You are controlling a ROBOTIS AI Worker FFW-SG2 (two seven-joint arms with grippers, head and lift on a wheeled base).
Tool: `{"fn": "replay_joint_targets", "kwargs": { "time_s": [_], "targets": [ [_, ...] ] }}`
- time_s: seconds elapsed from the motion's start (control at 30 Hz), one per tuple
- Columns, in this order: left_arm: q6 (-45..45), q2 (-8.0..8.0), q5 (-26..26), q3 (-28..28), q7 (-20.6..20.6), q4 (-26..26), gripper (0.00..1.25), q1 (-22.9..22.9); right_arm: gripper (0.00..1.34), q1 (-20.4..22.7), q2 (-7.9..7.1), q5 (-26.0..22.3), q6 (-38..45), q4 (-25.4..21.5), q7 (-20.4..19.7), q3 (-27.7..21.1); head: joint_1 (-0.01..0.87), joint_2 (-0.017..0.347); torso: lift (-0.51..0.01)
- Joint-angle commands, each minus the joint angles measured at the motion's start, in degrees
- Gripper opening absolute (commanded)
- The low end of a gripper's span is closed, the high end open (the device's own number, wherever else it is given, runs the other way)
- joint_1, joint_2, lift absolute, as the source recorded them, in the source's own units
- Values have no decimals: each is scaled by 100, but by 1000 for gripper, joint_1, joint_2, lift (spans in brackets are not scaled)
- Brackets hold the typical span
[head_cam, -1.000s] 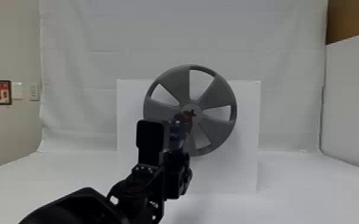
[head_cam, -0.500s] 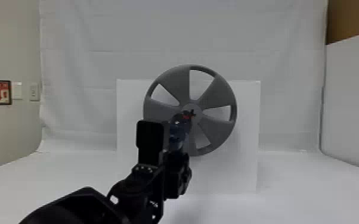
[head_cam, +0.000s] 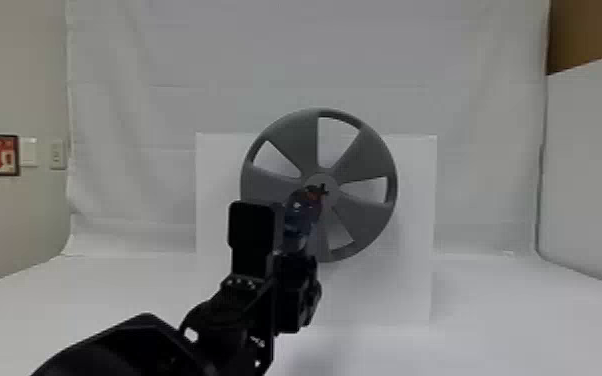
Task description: Grasp the drill and bring into the middle of wheel
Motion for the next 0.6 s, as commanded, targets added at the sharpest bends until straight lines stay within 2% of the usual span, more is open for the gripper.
{"fn": "replay_joint_targets", "kwargs": {
  "time_s": [0.0,0.57],
  "targets": [
    [-1,0,-10,4,0,0,26,0,1252,7,0,0,0,0,0,-7,54,31,-403],
    [8,0,-45,4,0,17,26,0,1252,7,-9,0,0,0,0,11,54,31,-403]
  ]
}}
